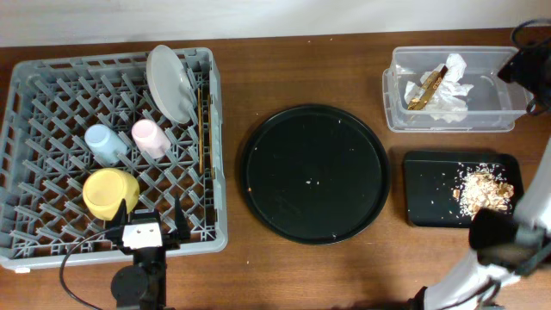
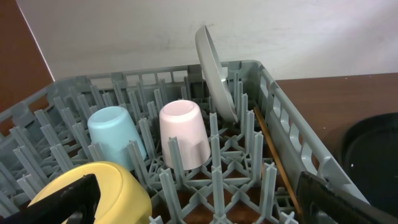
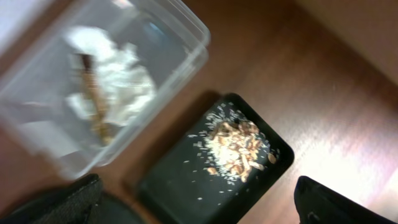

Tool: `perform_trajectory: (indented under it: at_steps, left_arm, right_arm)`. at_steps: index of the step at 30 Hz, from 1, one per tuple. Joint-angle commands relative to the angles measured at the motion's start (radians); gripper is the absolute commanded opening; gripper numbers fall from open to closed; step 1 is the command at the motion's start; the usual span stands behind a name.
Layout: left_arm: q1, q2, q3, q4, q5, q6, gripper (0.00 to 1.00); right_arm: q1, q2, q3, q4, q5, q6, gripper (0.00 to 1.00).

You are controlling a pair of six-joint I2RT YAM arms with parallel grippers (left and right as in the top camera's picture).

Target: Sort waste into correct bins and load items into the dishwasher rack

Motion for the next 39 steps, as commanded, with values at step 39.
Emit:
perform_trajectory:
  at_steps: [39]
  left_arm:
    - [0.006,-0.01,-0.006,-0.002,0.015,-0.005,0.99]
  right_arm:
    - [0.326,-1.556,-1.648,1.047,-0.315,0.009,0.99]
